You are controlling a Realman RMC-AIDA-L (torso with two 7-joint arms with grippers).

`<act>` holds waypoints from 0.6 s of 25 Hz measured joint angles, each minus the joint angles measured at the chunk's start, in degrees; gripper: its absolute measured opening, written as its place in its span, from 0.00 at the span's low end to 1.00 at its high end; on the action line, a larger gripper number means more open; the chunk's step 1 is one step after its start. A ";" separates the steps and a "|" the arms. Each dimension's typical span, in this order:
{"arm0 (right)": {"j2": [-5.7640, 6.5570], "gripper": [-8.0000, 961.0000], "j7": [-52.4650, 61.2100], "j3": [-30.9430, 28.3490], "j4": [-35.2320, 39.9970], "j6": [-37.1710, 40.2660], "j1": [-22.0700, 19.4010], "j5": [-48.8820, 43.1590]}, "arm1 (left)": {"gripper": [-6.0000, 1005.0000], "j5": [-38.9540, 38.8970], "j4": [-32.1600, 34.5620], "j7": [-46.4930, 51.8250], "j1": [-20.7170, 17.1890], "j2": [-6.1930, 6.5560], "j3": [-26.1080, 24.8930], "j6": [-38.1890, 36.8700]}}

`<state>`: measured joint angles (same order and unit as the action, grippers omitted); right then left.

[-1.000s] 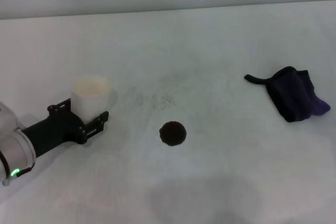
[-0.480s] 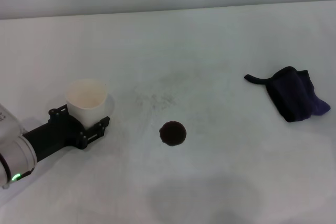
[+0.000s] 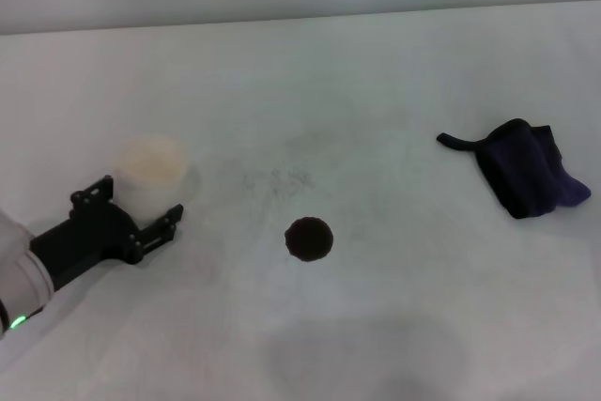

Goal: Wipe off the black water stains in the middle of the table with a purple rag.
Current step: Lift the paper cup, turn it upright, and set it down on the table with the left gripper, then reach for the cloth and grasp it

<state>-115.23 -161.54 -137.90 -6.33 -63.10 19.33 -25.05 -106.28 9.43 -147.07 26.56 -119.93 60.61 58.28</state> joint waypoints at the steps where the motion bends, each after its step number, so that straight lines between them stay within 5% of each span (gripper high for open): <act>1: 0.01 0.54 0.00 0.00 -0.01 0.00 0.02 0.00 | 0.69 -0.84 0.00 -0.98 -0.25 0.00 0.02 0.42; 10: 0.01 0.53 0.00 0.09 -0.09 -0.12 0.00 0.00 | 0.88 -1.67 -0.03 -2.28 -0.47 0.07 0.06 0.85; 15: 0.01 0.54 0.00 0.09 -0.09 -0.17 0.00 0.00 | 0.88 -1.46 -0.12 -2.27 -0.71 0.05 0.03 0.46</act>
<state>-115.22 -161.54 -137.81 -6.42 -63.27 19.33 -25.05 -107.73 9.31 -149.33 25.85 -119.88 60.65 58.74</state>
